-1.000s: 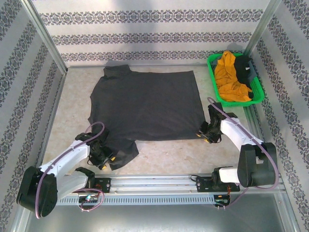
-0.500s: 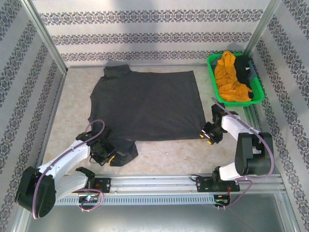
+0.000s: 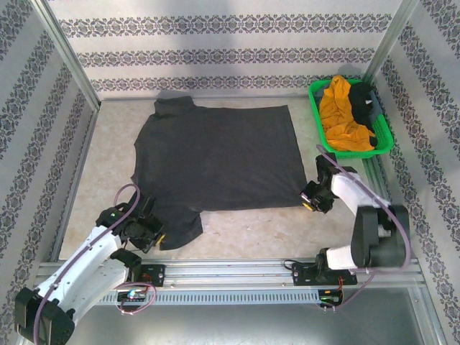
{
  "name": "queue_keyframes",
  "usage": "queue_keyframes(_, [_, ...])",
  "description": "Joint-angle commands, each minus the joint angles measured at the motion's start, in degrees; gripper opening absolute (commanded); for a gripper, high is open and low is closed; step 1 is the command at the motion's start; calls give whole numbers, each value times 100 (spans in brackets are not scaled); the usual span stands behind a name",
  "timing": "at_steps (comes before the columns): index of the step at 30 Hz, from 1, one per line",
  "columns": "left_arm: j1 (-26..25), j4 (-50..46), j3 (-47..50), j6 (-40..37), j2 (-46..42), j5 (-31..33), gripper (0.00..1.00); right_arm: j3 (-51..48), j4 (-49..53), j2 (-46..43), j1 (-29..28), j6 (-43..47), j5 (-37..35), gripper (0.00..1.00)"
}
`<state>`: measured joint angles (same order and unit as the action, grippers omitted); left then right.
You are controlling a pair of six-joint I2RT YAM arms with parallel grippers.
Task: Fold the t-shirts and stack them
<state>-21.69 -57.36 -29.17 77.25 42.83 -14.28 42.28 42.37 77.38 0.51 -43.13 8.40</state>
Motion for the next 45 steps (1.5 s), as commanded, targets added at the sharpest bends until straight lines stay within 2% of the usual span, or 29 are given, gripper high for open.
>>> queue_keyframes(1, [-63, -743, -212, 175, -286, 160, 0, -273, 638, -802, -139, 47, -237, 0])
queue_keyframes(6, [-70, -518, -398, 154, -369, 354, 0, -425, 746, -1299, -373, -137, -218, 0])
queue_keyframes(11, [-63, 41, -927, -100, 99, 716, 0, -44, 658, -846, -473, -172, -197, 0])
queue_keyframes(16, [18, 595, -1785, -581, 965, 1034, 0, 421, 560, -380, -382, -355, -61, 0])
queue_keyframes(24, [715, 1836, -2469, -1023, 2278, 659, 0, 1443, 327, 531, -274, -704, 151, 0])
queue_keyframes(28, [1126, 2242, -2883, -1312, 2899, 424, 0, 1994, 281, 979, -256, -830, 36, 0])
queue_keyframes(35, [1745, 2635, -3332, -1652, 3631, 112, 0, 2615, 190, 1783, -157, -1029, 31, 0])
queue_keyframes(45, [2260, 2821, -3762, -2062, 4378, -29, 0, 3332, 292, 2557, -130, -1146, -269, 0])
